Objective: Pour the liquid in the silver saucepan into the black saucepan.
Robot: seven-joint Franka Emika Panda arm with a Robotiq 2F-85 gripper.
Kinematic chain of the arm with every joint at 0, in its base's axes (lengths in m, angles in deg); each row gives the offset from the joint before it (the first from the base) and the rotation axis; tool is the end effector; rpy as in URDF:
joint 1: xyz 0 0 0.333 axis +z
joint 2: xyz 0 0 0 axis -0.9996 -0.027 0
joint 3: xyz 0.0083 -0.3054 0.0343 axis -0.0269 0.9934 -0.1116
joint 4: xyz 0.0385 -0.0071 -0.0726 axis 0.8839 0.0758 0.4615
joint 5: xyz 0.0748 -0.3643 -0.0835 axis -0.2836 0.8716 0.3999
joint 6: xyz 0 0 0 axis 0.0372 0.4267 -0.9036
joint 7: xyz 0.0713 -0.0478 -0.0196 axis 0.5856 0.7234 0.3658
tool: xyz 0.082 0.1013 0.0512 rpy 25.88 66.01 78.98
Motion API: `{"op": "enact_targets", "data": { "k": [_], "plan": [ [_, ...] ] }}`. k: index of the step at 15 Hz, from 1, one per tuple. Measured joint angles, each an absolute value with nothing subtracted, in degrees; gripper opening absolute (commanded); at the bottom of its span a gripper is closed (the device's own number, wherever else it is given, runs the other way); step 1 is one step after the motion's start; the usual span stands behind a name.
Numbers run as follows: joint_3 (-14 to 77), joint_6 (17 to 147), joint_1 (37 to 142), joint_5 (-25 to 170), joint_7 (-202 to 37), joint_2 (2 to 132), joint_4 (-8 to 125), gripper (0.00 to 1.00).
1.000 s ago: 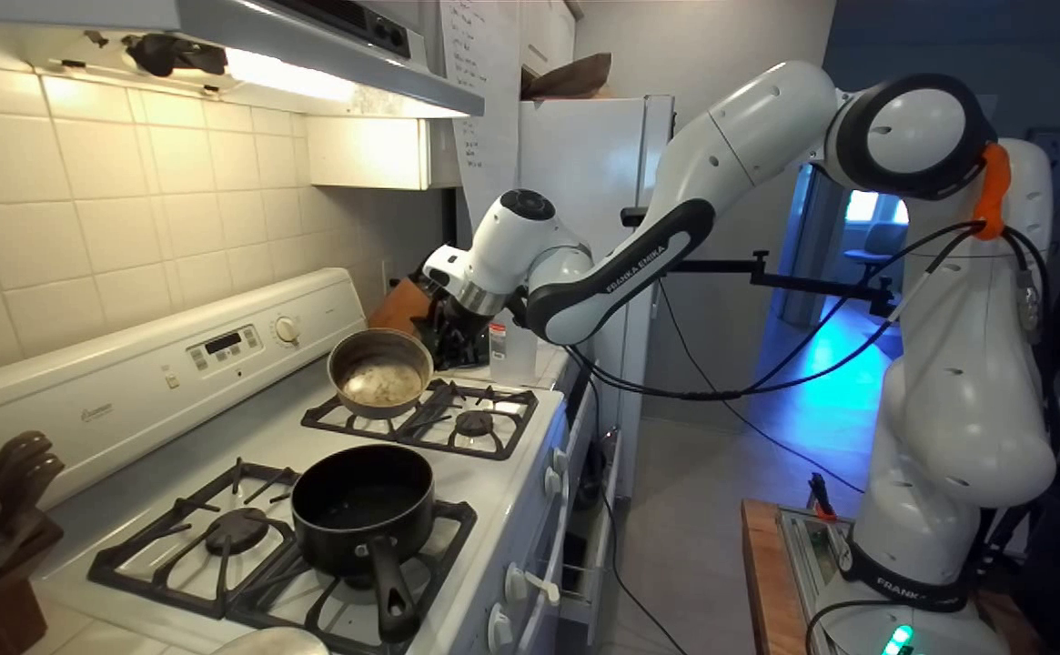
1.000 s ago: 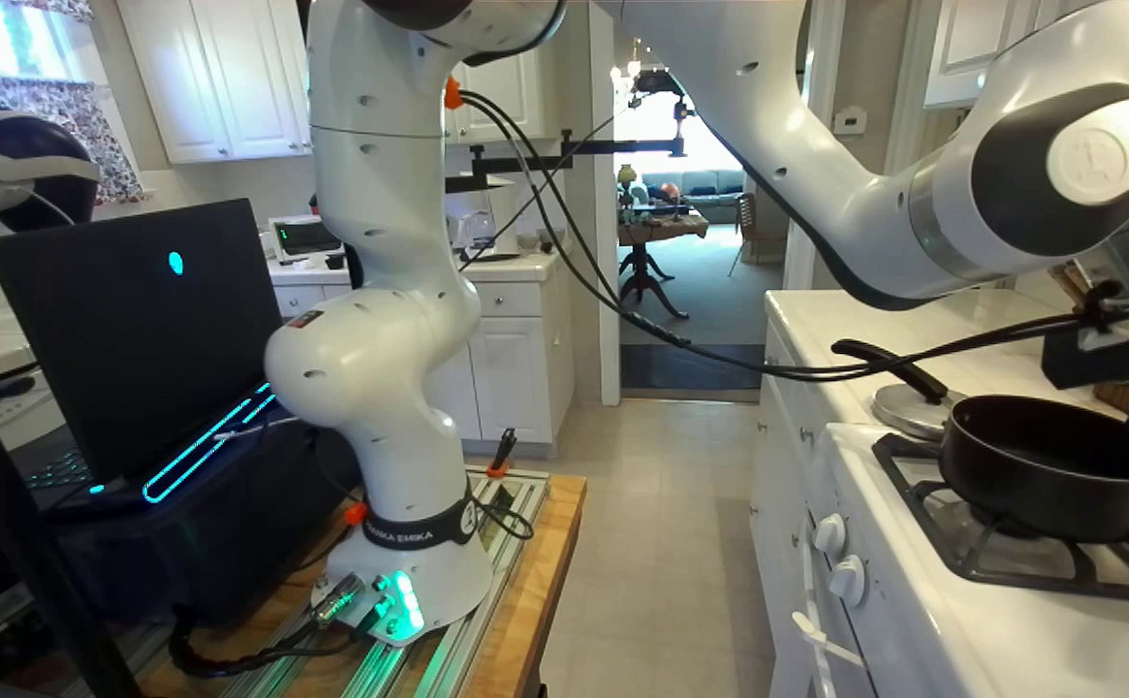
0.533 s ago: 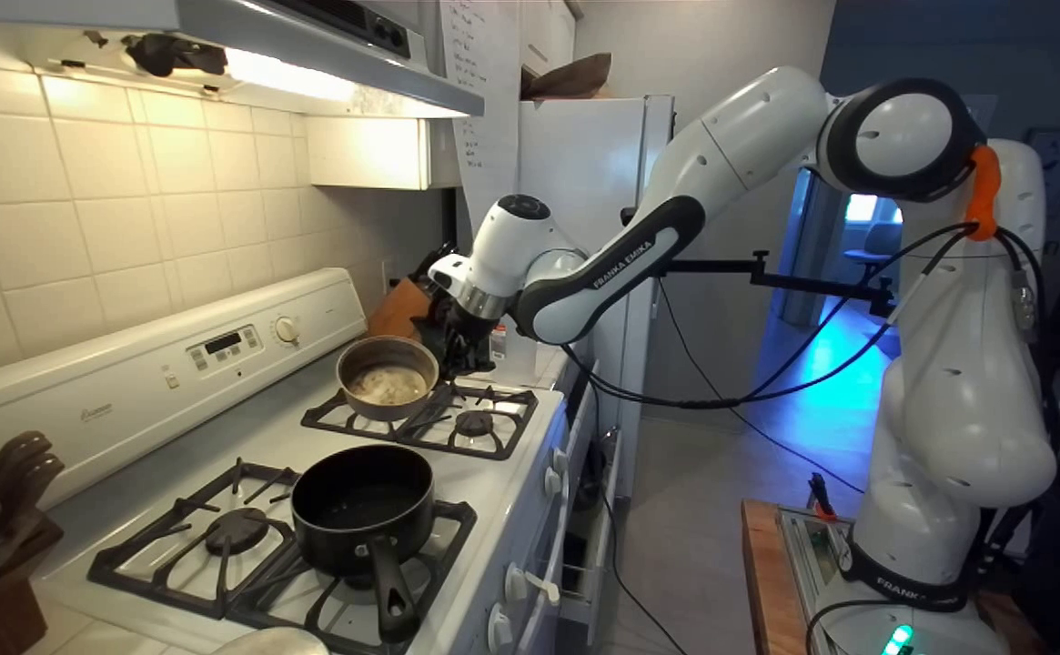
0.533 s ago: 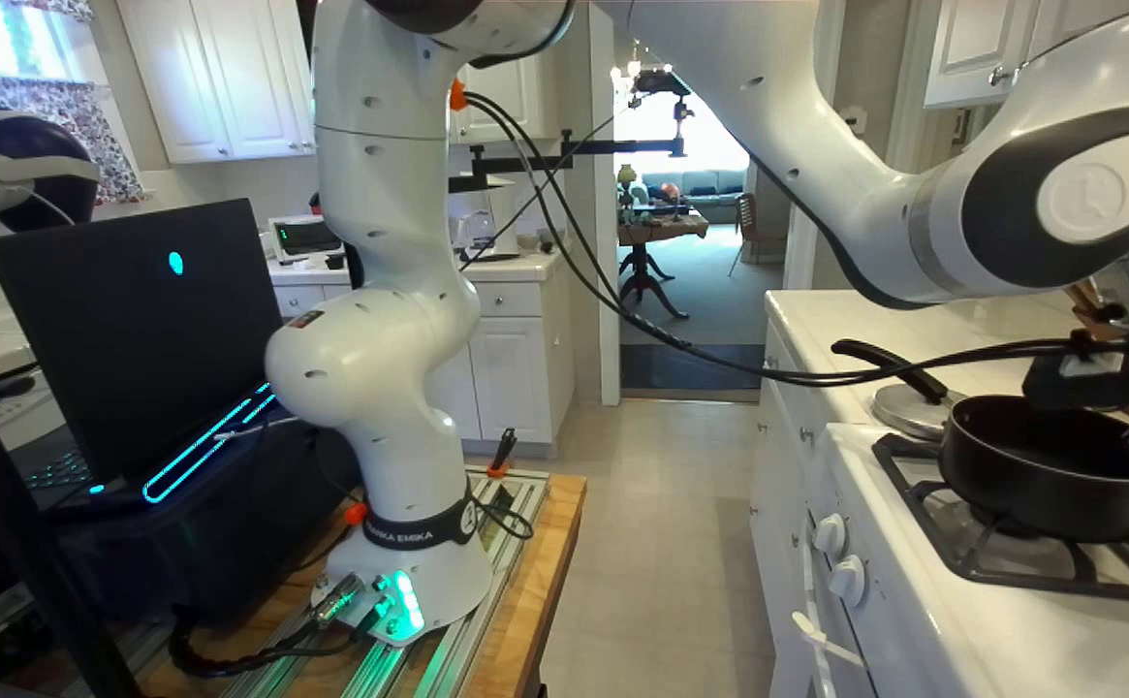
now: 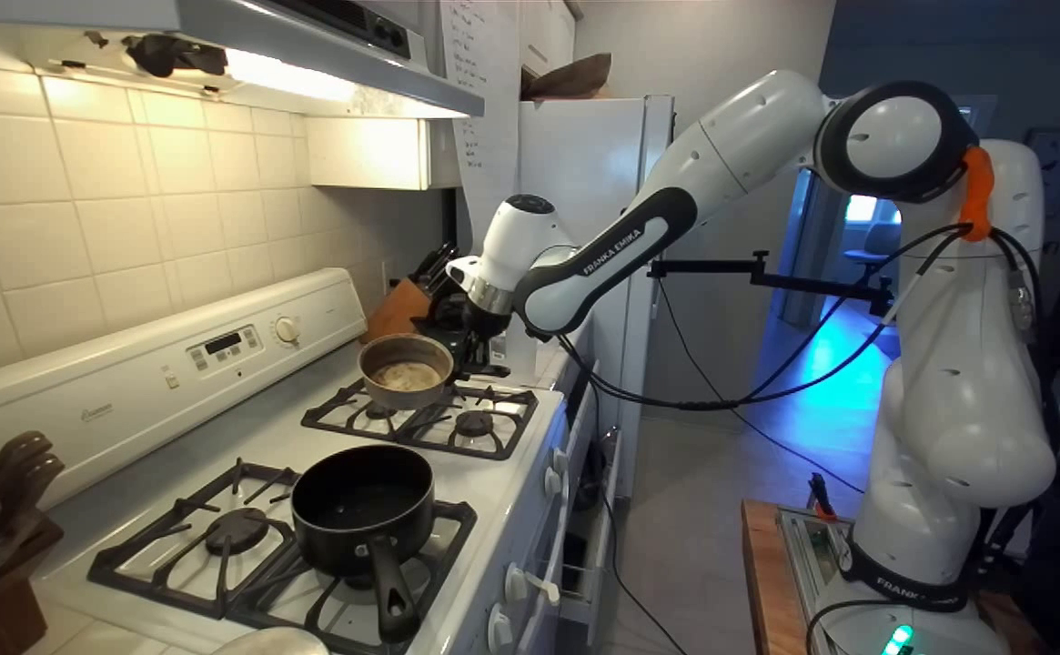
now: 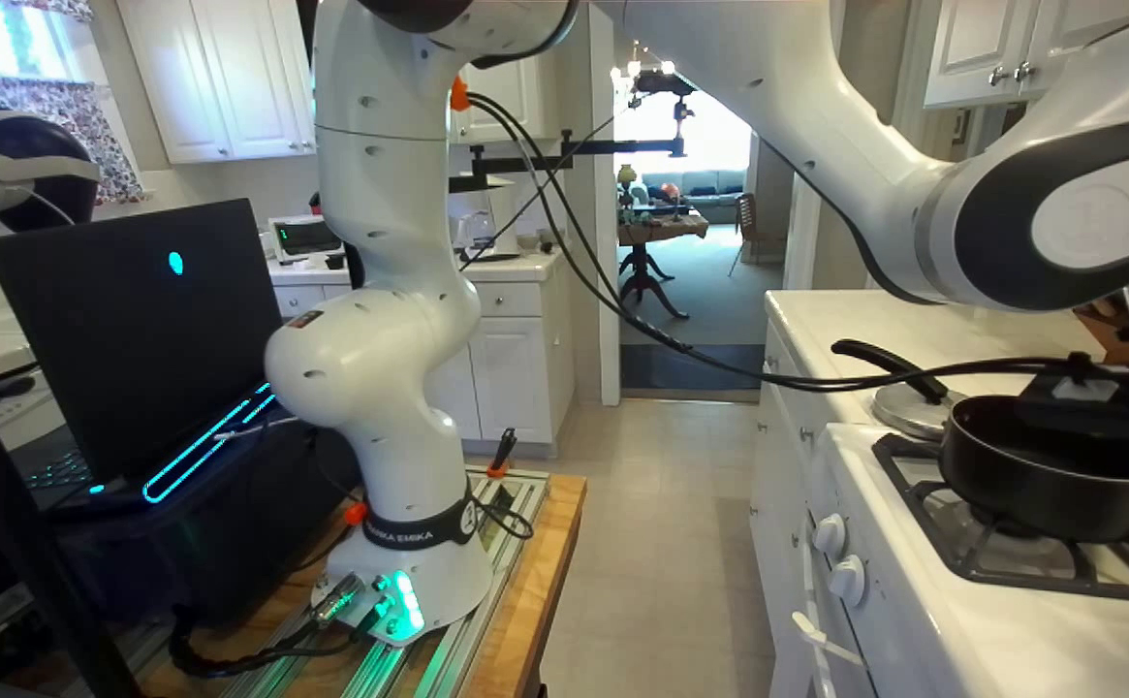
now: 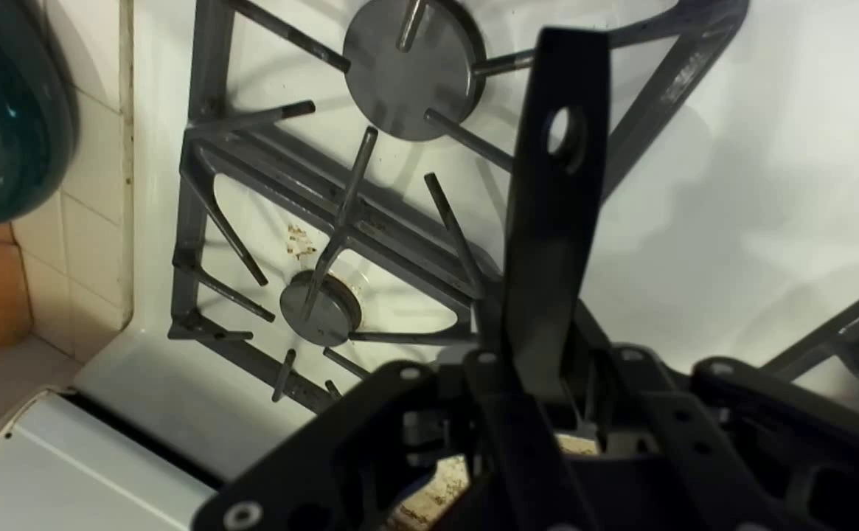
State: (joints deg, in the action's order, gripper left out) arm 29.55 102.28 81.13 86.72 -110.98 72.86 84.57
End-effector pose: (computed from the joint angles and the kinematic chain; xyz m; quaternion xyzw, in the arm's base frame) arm 0.6104 -0.0924 0.3581 0.9411 0.2415 0.1802 0.1532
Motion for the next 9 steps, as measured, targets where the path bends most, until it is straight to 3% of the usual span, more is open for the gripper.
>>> {"op": "enact_targets", "data": {
  "k": [9],
  "plan": [
    [32.35,97.79,79.12,79.58,-109.43,72.61,84.58,0.06]
  ]
}}
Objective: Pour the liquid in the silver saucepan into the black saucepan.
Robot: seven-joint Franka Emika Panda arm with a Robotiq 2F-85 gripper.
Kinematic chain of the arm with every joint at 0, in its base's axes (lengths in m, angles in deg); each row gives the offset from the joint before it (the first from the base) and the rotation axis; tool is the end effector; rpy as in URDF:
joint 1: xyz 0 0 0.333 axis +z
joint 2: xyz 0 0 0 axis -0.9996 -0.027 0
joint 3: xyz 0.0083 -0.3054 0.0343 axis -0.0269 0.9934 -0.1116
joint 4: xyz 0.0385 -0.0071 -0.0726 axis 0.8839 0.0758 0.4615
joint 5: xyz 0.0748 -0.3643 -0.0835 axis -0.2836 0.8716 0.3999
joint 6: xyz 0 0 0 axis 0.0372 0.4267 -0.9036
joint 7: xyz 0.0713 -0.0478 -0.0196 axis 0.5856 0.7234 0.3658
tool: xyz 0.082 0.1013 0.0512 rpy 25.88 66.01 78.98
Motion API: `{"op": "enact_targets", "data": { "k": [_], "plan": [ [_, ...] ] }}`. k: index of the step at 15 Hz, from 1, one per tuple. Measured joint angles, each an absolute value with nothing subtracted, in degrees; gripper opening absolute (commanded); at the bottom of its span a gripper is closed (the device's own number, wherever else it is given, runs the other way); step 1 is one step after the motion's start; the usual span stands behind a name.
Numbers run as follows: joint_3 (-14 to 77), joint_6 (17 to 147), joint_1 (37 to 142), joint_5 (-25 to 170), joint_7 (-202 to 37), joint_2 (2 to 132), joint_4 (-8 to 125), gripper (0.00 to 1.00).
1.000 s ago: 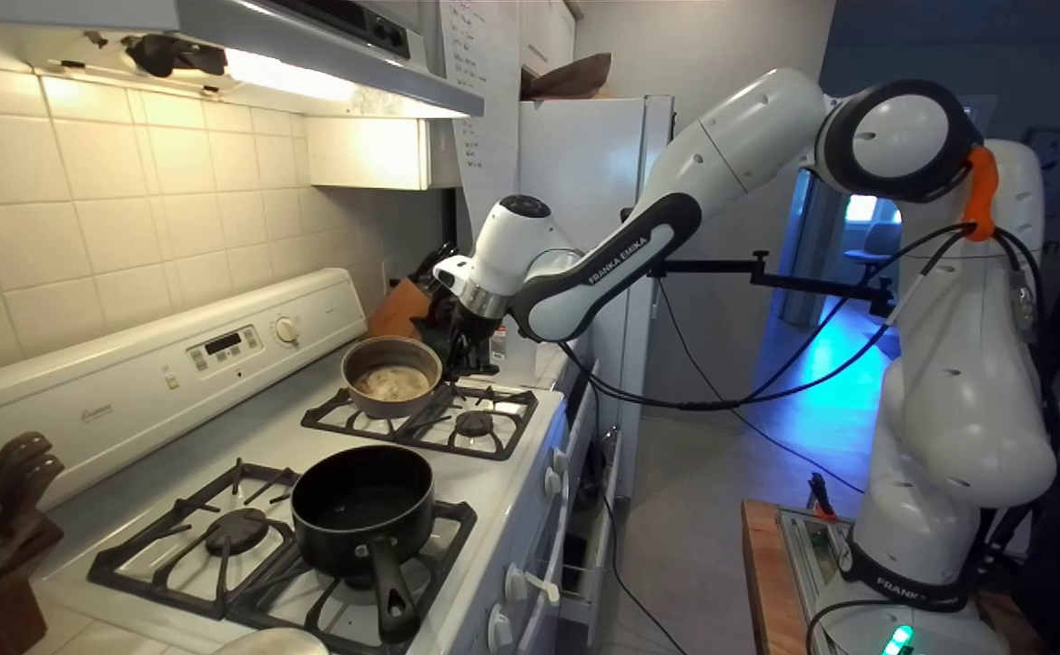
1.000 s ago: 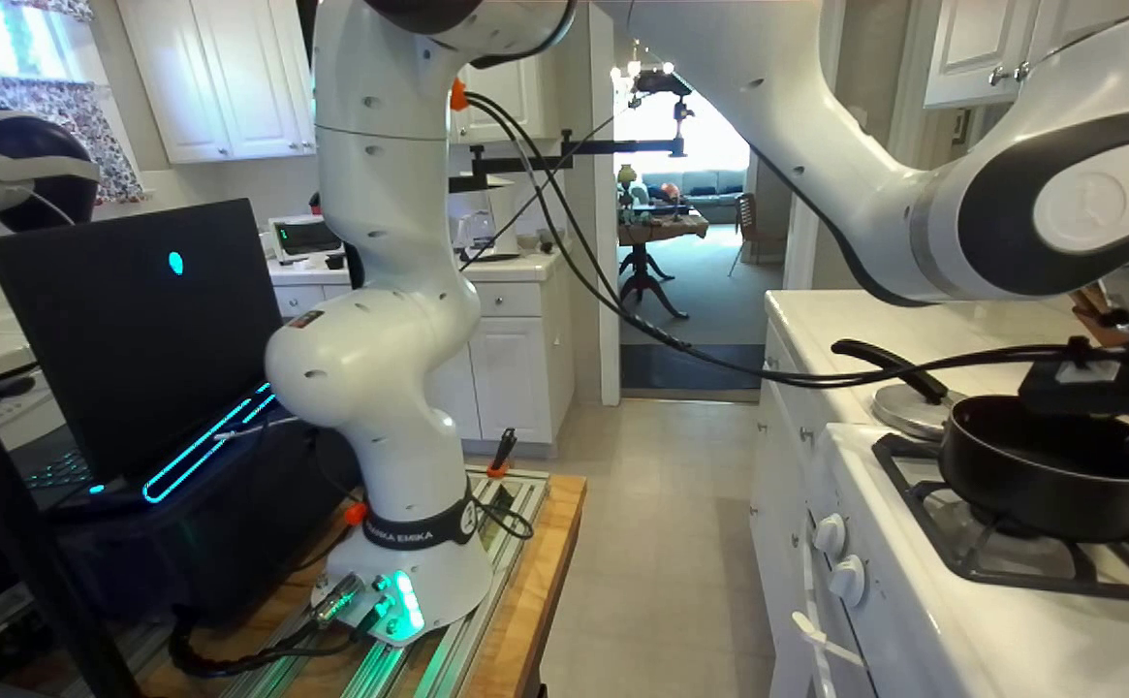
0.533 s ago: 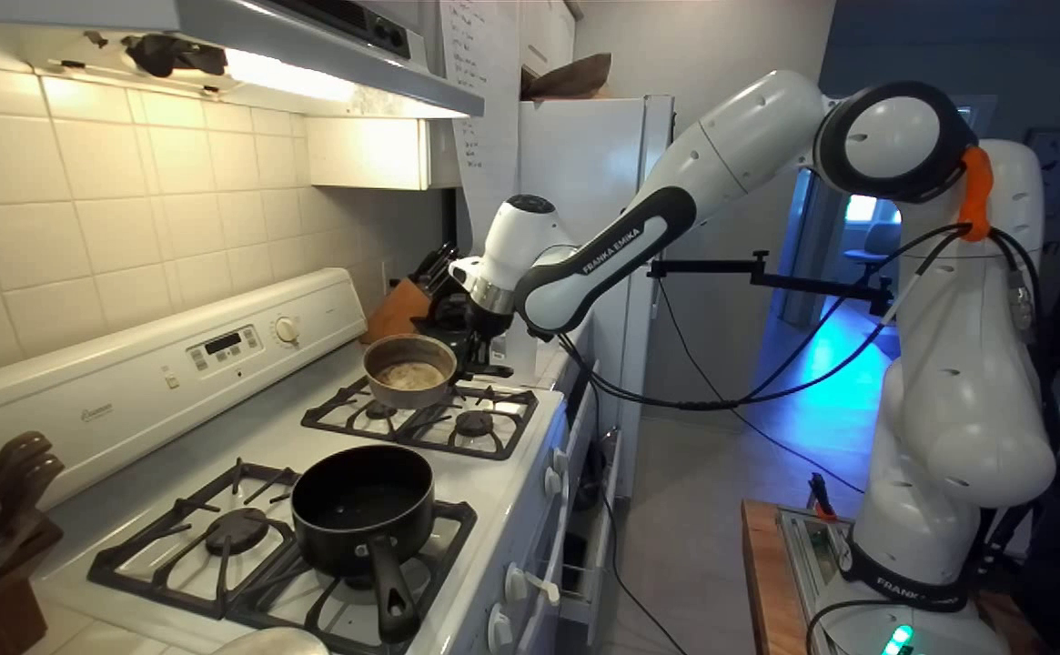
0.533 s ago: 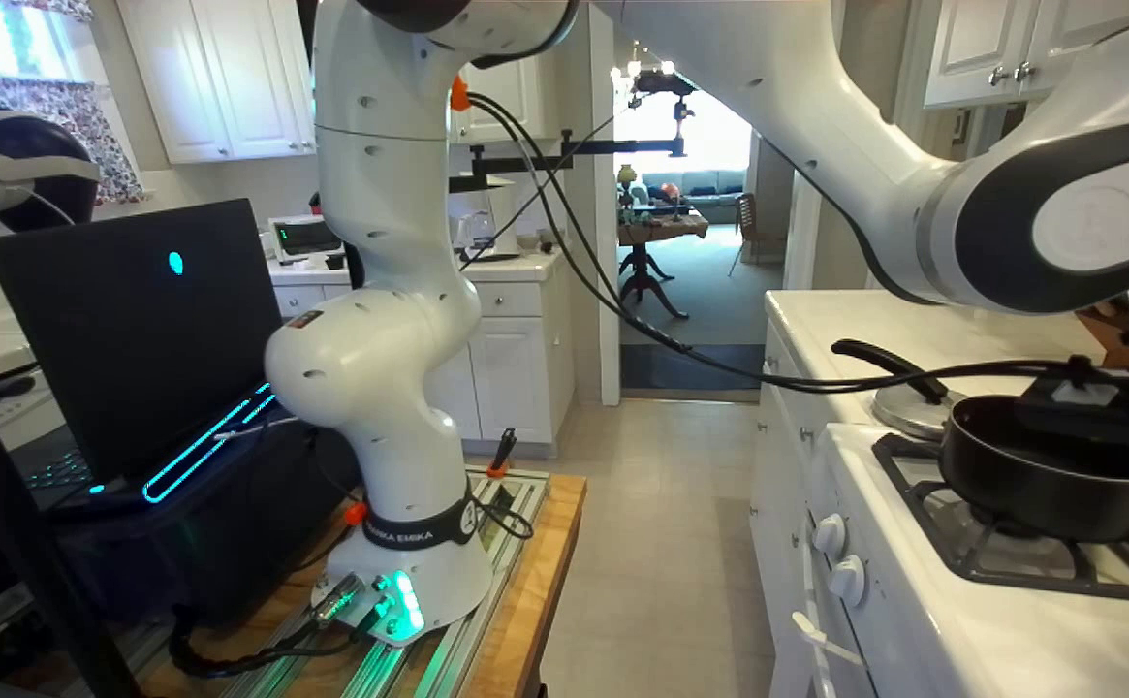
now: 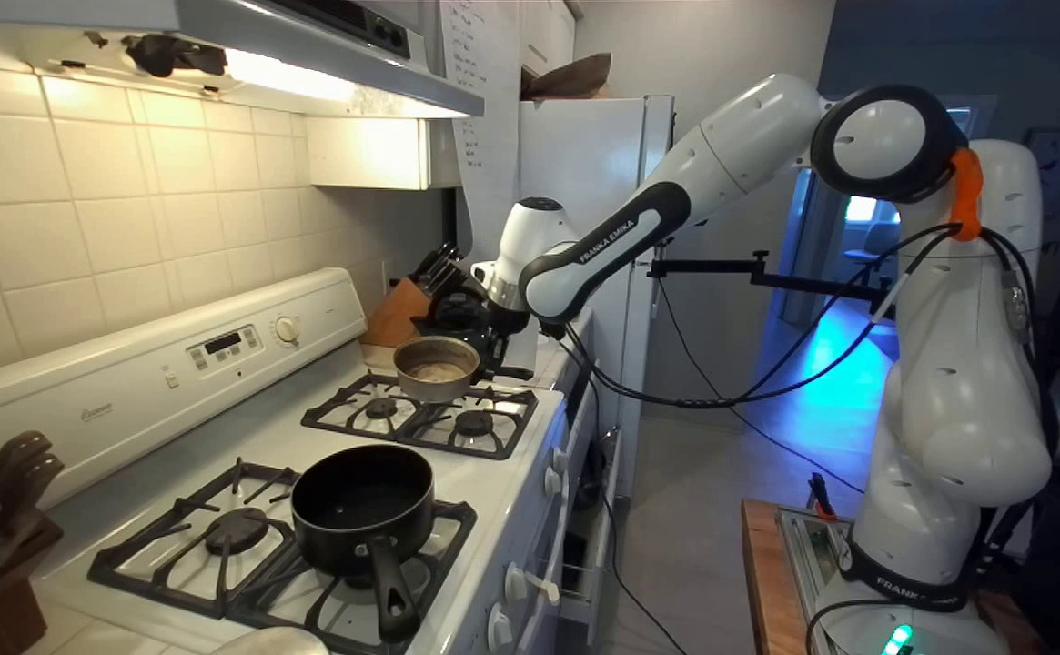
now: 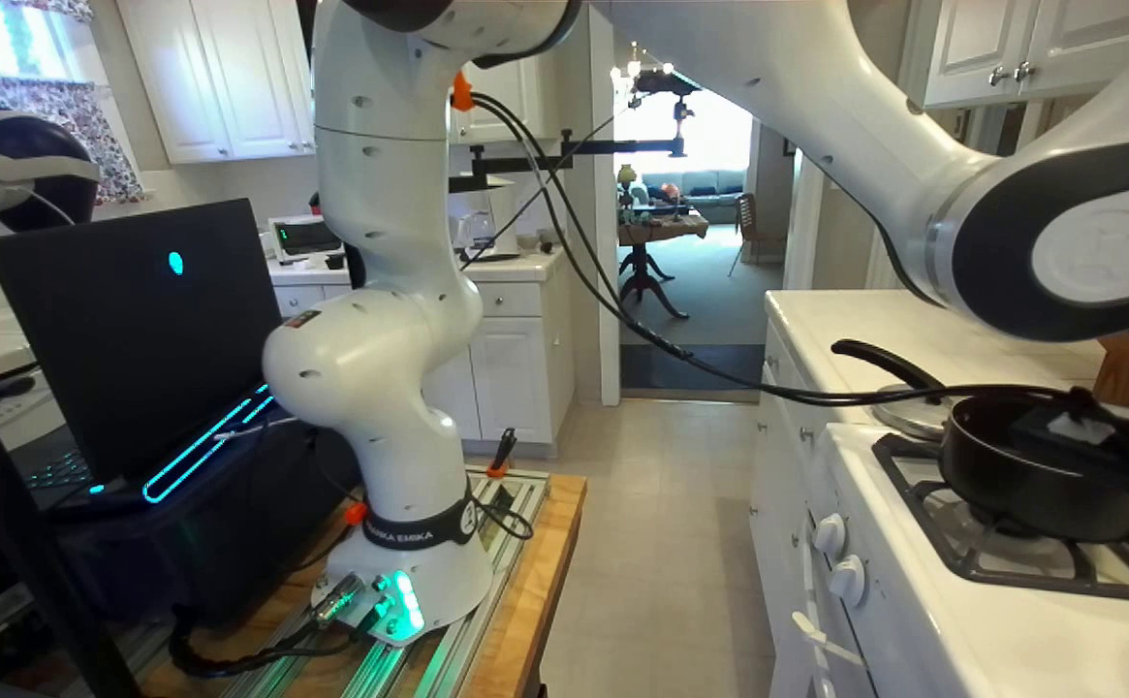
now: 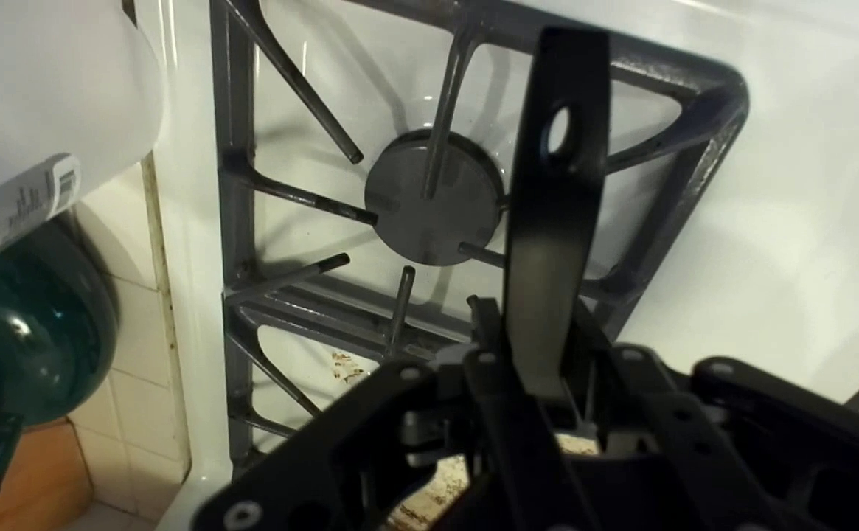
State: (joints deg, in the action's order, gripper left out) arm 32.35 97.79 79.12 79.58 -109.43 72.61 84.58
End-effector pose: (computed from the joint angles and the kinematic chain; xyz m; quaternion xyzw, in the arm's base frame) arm 0.5929 -0.1455 0.3456 0.9719 0.1405 0.1486 0.1168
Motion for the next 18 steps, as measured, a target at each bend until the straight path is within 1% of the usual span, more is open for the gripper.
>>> {"op": "enact_targets", "data": {
  "k": [12,18],
  "plan": [
    [32.93,97.41,75.94,69.67,-109.34,72.18,88.59,0.06],
    [33.22,97.40,74.59,68.11,-109.34,72.15,89.00,0.06]
  ]
}}
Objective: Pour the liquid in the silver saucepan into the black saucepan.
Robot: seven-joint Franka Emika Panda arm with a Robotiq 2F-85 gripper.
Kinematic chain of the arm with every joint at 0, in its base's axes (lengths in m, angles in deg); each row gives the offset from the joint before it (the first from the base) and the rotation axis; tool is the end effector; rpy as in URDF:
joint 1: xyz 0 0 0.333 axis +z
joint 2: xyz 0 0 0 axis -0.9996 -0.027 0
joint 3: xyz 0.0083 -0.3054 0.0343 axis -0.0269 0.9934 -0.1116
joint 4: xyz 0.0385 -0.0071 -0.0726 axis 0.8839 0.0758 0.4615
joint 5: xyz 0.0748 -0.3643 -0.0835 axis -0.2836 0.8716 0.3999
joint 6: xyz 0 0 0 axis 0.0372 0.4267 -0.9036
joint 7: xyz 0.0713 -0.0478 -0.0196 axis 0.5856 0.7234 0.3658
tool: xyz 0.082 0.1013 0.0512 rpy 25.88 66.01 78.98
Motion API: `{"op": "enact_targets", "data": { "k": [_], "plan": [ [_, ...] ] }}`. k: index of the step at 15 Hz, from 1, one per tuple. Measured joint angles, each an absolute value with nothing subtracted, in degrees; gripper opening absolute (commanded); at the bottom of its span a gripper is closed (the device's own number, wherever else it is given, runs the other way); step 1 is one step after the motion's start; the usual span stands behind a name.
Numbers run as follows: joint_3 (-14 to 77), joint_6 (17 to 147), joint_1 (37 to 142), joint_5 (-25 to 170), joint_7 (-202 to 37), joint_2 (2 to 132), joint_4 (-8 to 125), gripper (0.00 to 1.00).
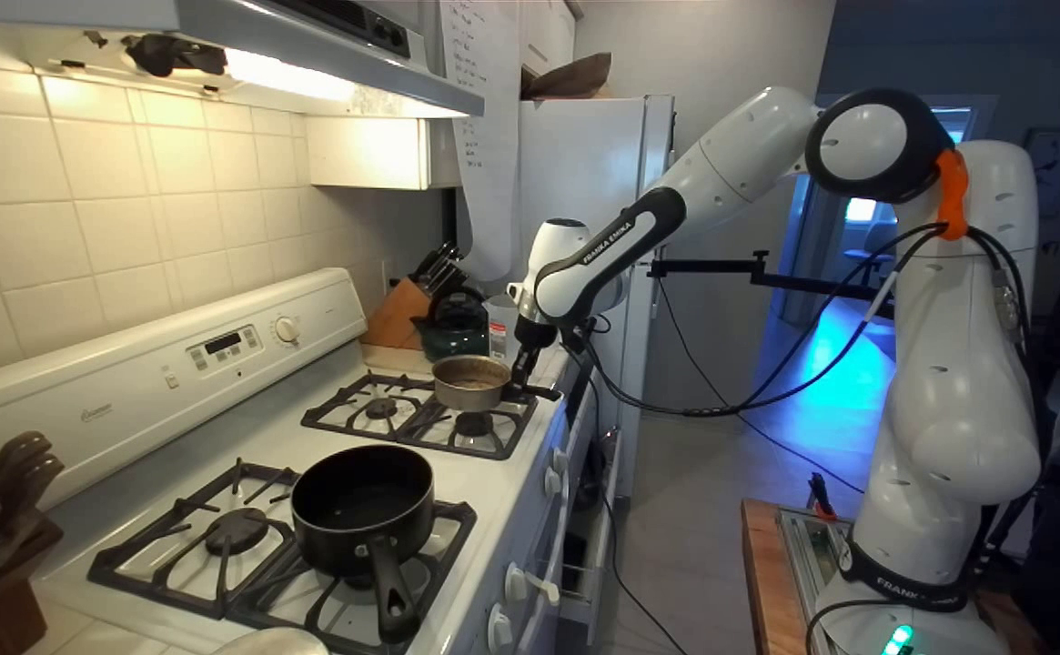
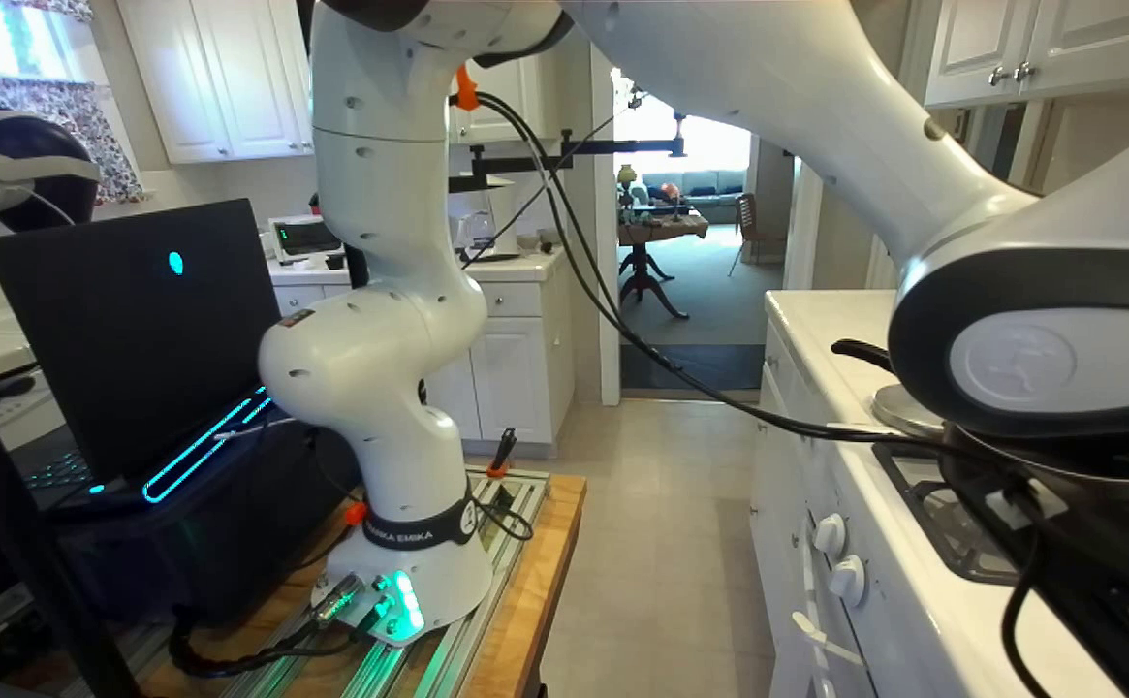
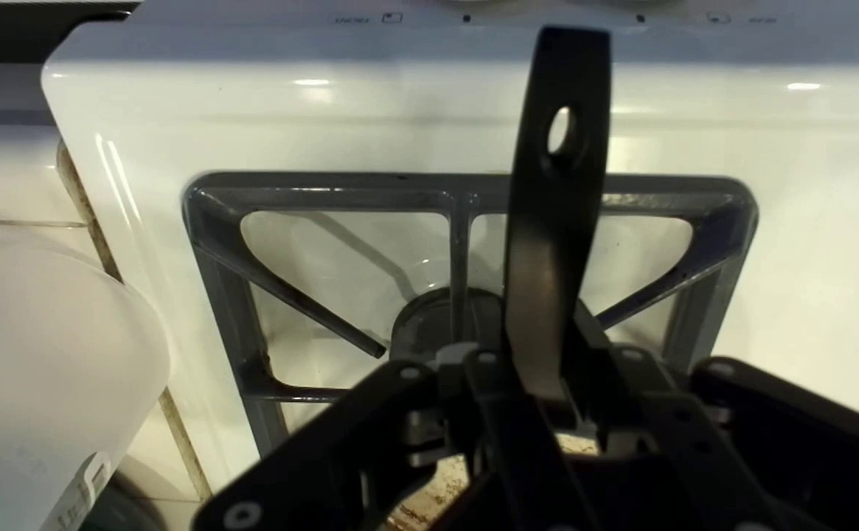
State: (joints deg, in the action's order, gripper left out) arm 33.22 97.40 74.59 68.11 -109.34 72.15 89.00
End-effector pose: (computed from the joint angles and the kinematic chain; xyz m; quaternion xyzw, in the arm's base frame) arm 0.5539 -0.1946 0.3049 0.9909 0.0175 0.1240 0.0498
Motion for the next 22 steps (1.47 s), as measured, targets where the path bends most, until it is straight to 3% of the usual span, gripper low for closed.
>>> {"op": "enact_targets", "data": {
  "k": [22],
  "plan": [
    [33.37,95.95,73.48,68.01,-109.34,67.04,85.28,0.06]
  ]
}}
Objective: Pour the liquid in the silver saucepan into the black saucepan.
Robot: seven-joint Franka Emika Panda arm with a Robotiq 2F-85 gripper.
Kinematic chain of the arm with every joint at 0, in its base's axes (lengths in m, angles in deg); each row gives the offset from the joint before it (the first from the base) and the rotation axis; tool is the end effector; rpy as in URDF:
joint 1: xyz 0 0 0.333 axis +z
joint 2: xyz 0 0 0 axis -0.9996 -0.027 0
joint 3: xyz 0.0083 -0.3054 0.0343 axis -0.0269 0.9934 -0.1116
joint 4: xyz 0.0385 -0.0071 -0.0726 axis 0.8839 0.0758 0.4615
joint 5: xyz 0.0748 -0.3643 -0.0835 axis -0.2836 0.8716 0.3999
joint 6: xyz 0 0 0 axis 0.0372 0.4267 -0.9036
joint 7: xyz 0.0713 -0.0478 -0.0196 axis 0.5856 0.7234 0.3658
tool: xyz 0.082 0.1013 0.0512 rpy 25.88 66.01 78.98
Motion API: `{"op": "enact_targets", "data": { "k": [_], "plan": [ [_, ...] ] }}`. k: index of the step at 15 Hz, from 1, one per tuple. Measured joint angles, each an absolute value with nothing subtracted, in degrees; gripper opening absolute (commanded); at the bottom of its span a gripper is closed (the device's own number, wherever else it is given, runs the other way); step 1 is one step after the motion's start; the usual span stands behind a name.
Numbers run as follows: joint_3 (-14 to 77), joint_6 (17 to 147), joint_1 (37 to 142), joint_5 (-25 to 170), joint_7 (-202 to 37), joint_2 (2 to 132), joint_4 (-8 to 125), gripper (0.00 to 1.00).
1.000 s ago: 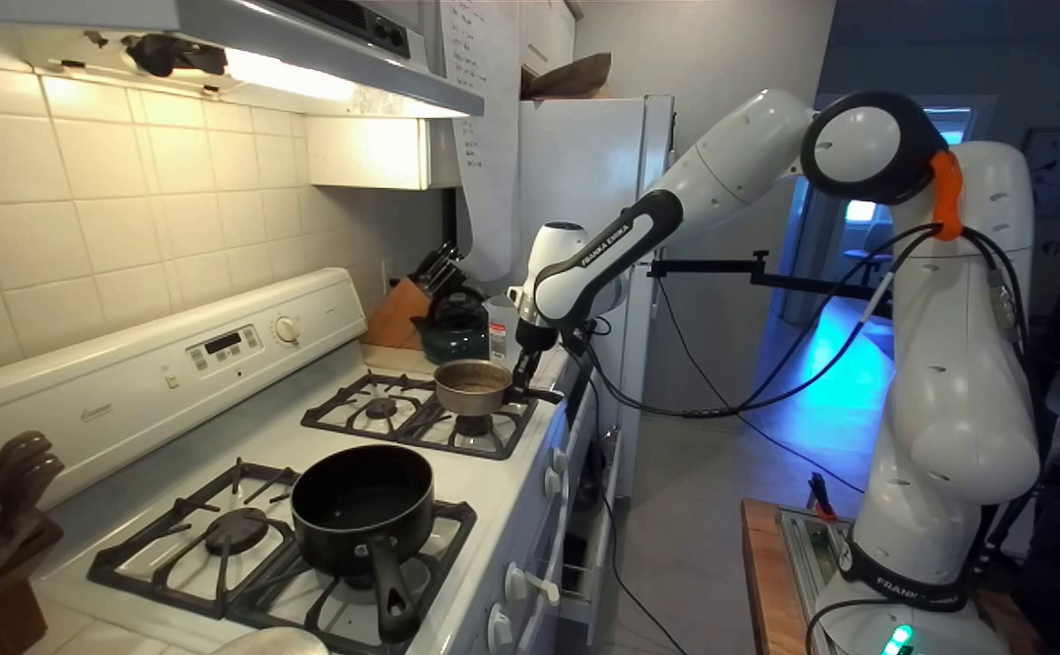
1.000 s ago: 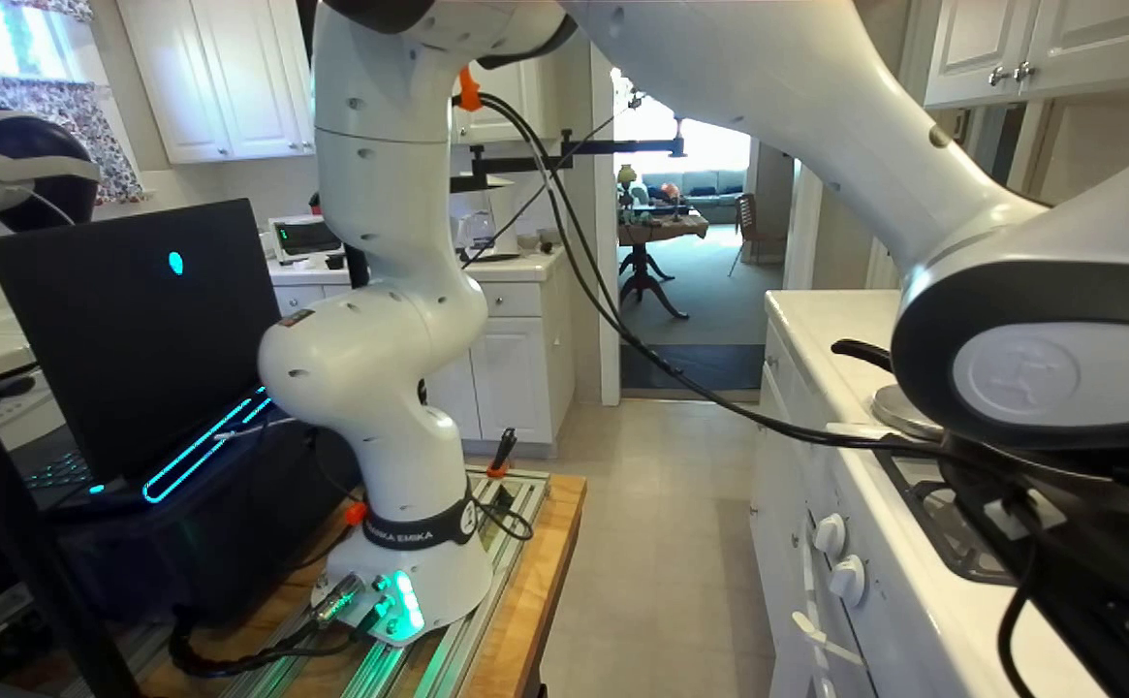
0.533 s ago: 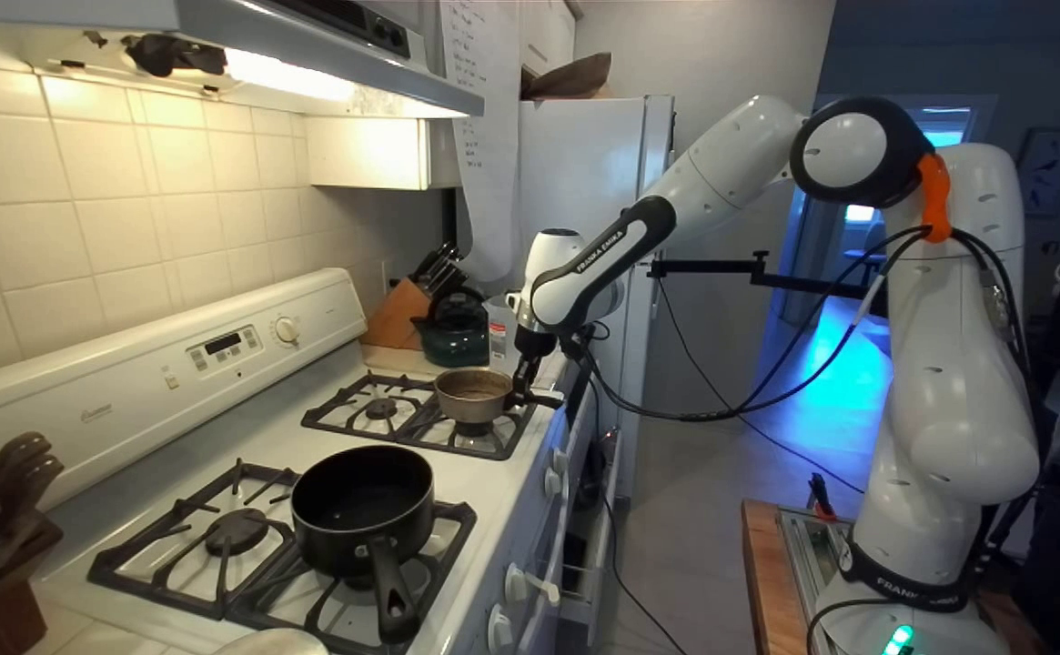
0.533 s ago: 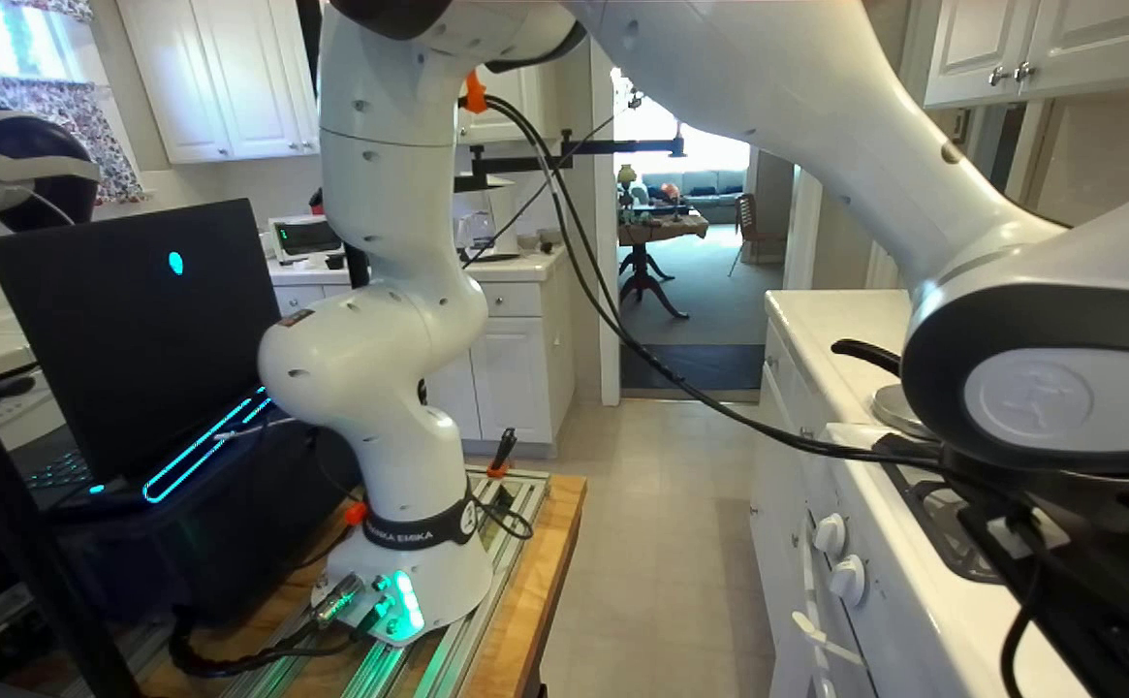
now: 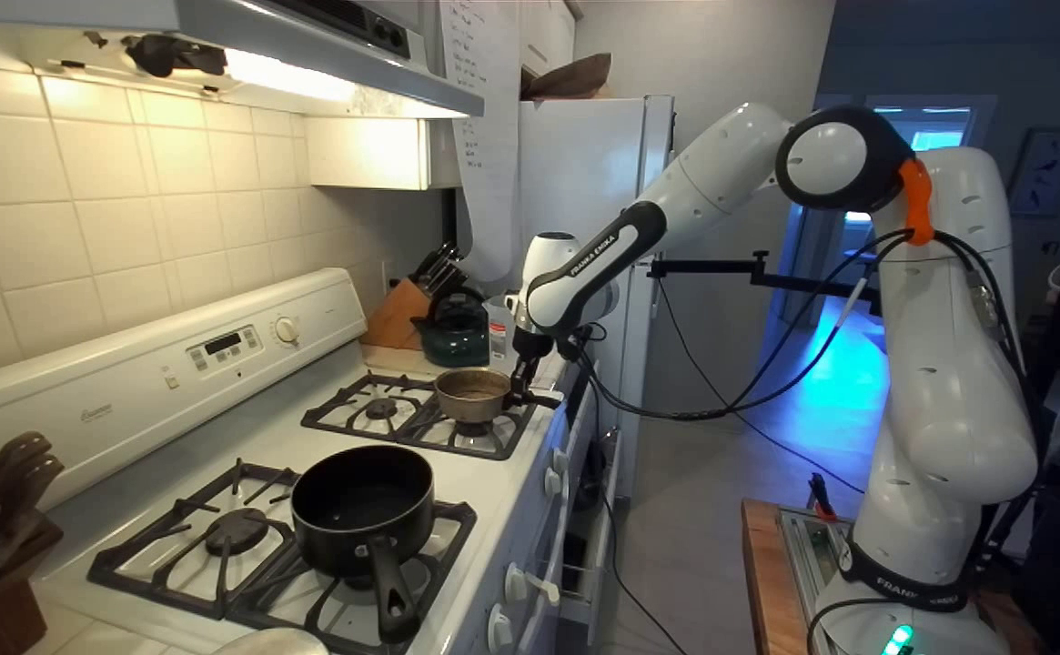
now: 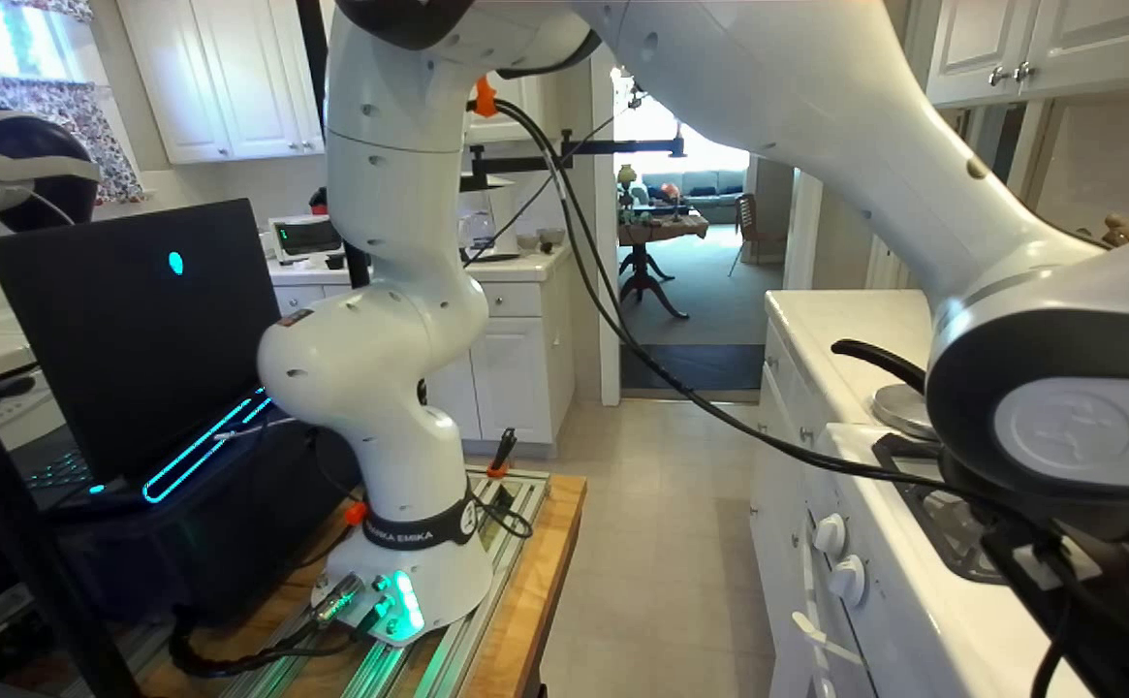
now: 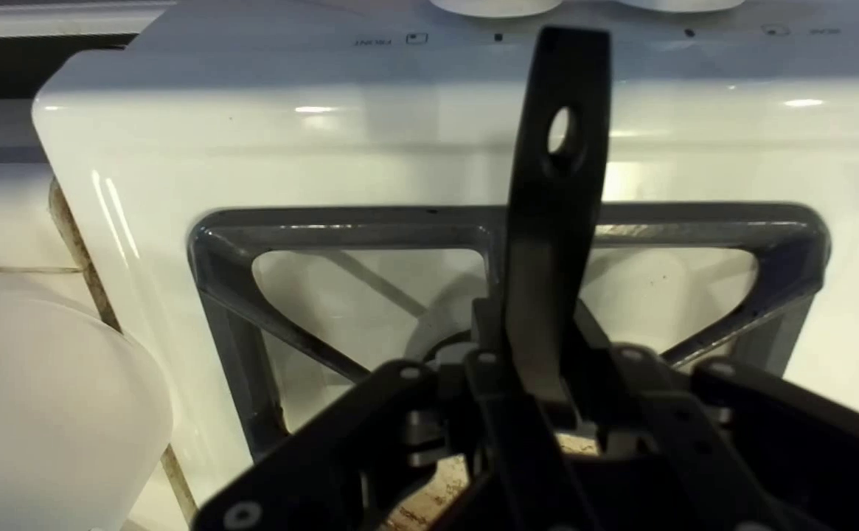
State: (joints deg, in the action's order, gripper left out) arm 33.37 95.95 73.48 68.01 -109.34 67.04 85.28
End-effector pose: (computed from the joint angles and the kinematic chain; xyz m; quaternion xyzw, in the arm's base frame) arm 0.5629 -0.2114 0.2777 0.9940 0.0074 0.0994 0.0459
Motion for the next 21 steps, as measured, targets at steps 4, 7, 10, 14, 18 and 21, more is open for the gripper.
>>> {"op": "enact_targets", "data": {
  "k": [4,7,10,14,18,21],
  "plan": [
    [33.36,95.95,73.22,68.01,-109.34,66.00,84.08,0.06],
    [33.36,95.90,73.10,68.01,-109.35,65.50,83.41,0.06],
    [33.32,95.47,73.04,68.01,-109.36,65.14,82.70,0.56],
    [33.21,94.46,72.95,68.01,-109.36,64.90,81.39,0.84],
    [33.11,93.28,72.92,68.01,-109.36,64.87,80.35,1.00],
    [32.78,92.76,72.99,68.01,-109.37,64.90,79.90,1.00]
  ]
}}
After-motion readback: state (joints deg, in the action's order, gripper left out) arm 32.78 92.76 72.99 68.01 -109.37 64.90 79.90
